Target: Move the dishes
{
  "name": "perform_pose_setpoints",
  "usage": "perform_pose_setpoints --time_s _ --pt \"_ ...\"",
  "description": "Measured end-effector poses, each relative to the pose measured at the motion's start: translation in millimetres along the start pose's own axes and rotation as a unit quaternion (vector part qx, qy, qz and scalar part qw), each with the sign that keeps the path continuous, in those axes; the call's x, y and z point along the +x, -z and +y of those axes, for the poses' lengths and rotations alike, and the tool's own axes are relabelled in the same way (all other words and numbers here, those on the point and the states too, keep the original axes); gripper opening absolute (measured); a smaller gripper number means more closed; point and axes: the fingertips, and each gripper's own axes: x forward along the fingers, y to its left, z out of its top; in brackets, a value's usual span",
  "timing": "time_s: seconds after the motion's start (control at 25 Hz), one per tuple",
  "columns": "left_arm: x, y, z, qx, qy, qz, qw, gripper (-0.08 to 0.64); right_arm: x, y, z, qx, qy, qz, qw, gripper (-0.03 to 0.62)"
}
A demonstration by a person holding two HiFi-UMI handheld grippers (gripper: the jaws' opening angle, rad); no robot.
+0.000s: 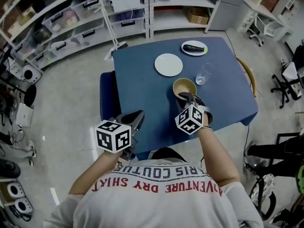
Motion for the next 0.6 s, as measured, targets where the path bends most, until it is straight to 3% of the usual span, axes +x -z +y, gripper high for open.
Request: perform_pose_setpoints --time_s 0.08,0.16,0.28,0.44,0.6 --pt "-3 -5 -2 0.001 0.004 -0.006 1.0 0.029 -7 -4 -2 0.013 -0.001 -0.01 1.0 0.068" --pt "-7 -11 -4 -0.001 0.004 -0.016 0.9999 0.029 -13 -9 -2 0.019 -0.012 -0.019 1.0 0.152" --pt "-10 -20 -10 -0.002 0.004 -0.029 0.9996 0.029 -26 -15 -2 0.041 -0.038 -0.038 0.998 0.215" --pt "-18 -30 -22 -0.005 -0.001 -0.043 0.9991 0.029 -58 -33 -11 0.091 -0.053 -0.083 0.991 0.227" --pt "-31 -41 -44 -0.004 0.0 -0.063 0.998 0.029 -107 -56 -16 0.139 -0.074 -0.142 0.977 0.225"
